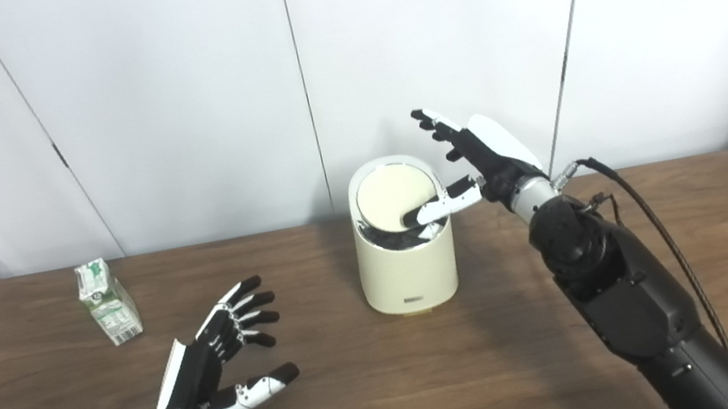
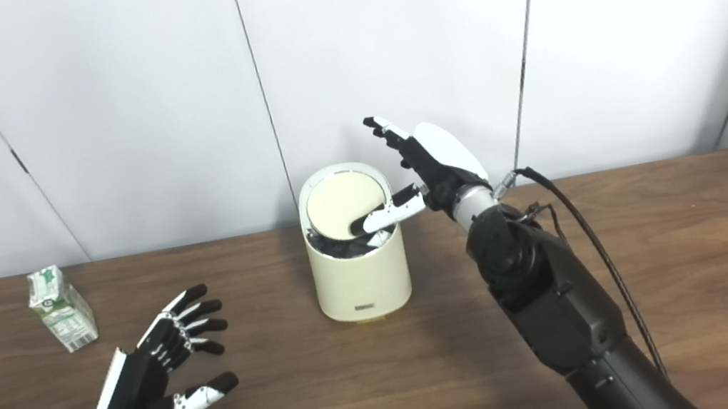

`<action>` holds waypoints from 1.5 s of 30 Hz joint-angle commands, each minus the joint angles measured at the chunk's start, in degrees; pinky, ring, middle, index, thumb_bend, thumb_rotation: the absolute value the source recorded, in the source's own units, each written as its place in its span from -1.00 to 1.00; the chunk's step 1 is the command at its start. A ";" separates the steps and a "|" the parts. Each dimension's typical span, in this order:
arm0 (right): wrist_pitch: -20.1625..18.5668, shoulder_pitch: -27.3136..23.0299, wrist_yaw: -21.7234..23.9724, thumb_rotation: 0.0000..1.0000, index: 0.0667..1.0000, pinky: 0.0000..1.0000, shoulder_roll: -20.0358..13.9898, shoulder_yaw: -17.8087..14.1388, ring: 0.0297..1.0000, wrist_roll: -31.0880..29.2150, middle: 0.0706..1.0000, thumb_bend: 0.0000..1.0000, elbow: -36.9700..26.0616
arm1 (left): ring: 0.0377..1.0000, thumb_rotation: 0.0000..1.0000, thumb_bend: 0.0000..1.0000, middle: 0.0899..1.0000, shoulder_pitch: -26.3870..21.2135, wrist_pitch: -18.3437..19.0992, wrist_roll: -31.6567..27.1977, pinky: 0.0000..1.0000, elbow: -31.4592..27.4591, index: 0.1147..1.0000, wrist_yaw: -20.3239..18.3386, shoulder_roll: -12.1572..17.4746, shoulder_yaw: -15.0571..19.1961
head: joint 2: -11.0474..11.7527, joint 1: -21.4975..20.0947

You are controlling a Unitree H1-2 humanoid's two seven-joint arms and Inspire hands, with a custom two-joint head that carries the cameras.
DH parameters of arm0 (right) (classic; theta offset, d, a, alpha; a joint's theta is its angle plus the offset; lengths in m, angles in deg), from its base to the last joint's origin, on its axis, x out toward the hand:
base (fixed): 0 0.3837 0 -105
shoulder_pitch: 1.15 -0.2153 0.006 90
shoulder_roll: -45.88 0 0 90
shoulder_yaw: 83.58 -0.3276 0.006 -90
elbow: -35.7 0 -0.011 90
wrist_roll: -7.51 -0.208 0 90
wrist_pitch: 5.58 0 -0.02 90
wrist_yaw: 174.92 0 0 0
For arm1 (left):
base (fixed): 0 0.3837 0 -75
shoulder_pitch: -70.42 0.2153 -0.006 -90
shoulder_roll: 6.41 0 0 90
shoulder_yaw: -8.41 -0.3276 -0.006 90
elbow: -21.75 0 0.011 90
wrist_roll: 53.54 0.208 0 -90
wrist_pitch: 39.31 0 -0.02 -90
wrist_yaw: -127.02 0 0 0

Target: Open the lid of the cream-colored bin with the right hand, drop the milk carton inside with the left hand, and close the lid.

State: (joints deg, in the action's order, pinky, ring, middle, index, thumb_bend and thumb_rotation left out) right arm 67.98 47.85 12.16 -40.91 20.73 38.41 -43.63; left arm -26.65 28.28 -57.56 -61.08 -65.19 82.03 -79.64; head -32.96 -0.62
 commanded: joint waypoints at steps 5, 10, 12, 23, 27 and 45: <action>0.73 -3.19 -1.05 -0.45 0.89 0.54 0.01 0.54 0.79 1.24 0.85 0.71 0.36 | 0.45 -0.60 0.52 0.59 -0.24 -0.44 -0.32 0.19 -2.16 0.79 0.12 0.41 0.08 | -0.31 -0.15; -0.90 -4.29 -0.26 -0.39 0.88 0.54 -0.12 1.71 0.78 2.82 0.84 0.70 0.35 | 0.45 -0.58 0.53 0.59 -0.23 -0.29 -0.07 0.20 -2.46 0.78 0.24 0.38 0.10 | -0.56 -0.04; -2.87 -5.11 1.40 -0.38 0.89 0.55 -0.53 2.91 0.80 4.13 0.86 0.70 -0.06 | 0.45 -0.58 0.53 0.59 -0.19 -0.11 -0.01 0.20 -2.73 0.78 0.26 0.41 0.08 | -0.71 0.10; -10.47 -6.86 9.75 -0.72 0.83 0.19 -0.49 5.38 0.69 13.43 0.86 0.76 -3.28 | 0.44 -0.57 0.54 0.59 -0.01 0.45 0.06 0.18 -3.43 0.78 0.42 0.28 0.03 | -1.12 0.51; -10.46 -6.14 11.92 -0.78 0.82 0.23 0.36 4.39 0.67 15.99 0.86 0.78 -3.76 | 0.44 -0.59 0.55 0.59 0.09 0.70 -0.09 0.18 -3.51 0.78 0.40 0.34 0.10 | -1.17 0.48; -10.44 -2.58 14.46 -0.63 0.80 0.33 1.77 -2.06 0.73 16.01 0.83 0.76 -10.34 | 0.45 -0.56 0.55 0.59 0.18 0.36 0.23 0.19 -3.23 0.78 0.65 0.13 0.11 | -1.05 0.41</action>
State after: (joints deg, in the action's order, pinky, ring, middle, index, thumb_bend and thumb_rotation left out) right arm 57.88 46.23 27.37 -38.66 19.57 54.38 -52.26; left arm -25.63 29.93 -57.57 -62.68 -65.06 81.81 -79.77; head -33.93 -0.18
